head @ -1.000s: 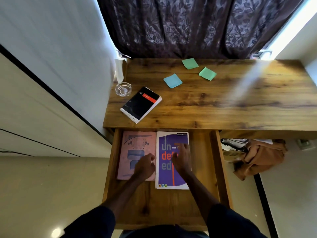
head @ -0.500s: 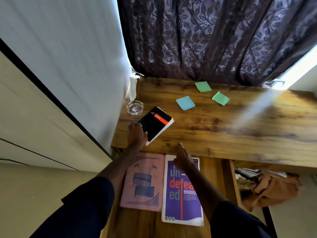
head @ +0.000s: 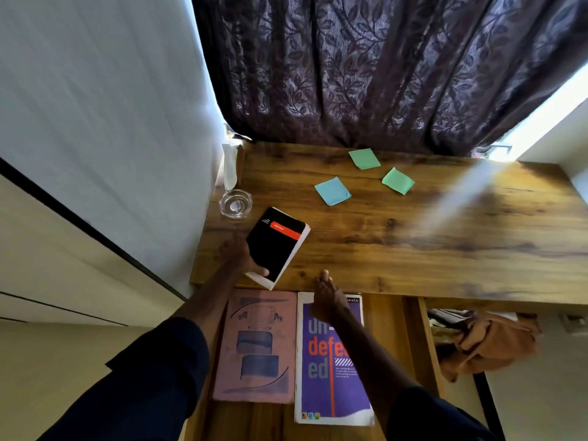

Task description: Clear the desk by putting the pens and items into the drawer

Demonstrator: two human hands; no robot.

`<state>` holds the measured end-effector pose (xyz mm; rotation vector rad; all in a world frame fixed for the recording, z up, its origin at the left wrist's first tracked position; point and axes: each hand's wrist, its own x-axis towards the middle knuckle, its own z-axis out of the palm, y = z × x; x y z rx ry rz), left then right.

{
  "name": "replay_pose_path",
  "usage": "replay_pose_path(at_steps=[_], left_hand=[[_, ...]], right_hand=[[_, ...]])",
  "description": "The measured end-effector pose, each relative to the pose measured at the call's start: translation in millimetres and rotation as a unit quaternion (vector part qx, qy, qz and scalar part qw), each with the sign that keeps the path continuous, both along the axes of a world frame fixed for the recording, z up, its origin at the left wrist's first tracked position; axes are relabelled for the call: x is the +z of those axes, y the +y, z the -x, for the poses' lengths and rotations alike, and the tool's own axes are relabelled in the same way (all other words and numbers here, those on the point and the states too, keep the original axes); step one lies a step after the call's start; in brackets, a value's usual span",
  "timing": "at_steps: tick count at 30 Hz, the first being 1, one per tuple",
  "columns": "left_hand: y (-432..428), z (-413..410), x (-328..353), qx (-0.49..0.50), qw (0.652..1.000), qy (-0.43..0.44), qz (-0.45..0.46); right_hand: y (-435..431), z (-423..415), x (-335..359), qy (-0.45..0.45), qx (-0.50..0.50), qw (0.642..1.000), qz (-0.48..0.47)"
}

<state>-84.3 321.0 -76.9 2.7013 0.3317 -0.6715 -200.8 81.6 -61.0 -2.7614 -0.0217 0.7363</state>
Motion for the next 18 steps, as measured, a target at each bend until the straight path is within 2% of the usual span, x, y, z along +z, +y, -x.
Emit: replay_pose_path(at_steps=[4, 6, 8, 10, 13, 16, 18], left_hand=[[-7.7, 15.5, 12.3, 0.033, 0.996, -0.005, 0.083], [-12.2, 21.4, 20.1, 0.028, 0.989, -0.049, 0.135], [-17.3, 29.0, 30.3, 0.011, 0.98, -0.117, 0.161], [-23.6, 35.4, 41.1, -0.03, 0.97, -0.171, 0.171], [-34.7, 44.1, 55.3, -0.143, 0.95, -0.226, 0.164], [-50.4, 52.6, 66.9, -0.218, 0.932, -0.223, 0.184], [-61.2, 57.3, 69.2, -0.247, 0.926, -0.218, 0.183]], right_hand=[[0.2, -1.6, 0.6, -0.009, -0.012, 1.0, -0.011], [-6.6, -2.6, -0.5, -0.014, -0.029, 0.998, -0.047], [-12.4, -1.7, 4.7, -0.035, -0.085, 0.988, -0.123], [-20.6, 2.0, 13.4, -0.082, -0.175, 0.965, -0.176], [-37.2, 0.5, 26.8, -0.183, -0.268, 0.923, -0.204], [-62.8, -4.1, 33.9, -0.301, -0.241, 0.892, -0.236], [-77.3, -2.2, 34.3, -0.299, -0.238, 0.886, -0.264]])
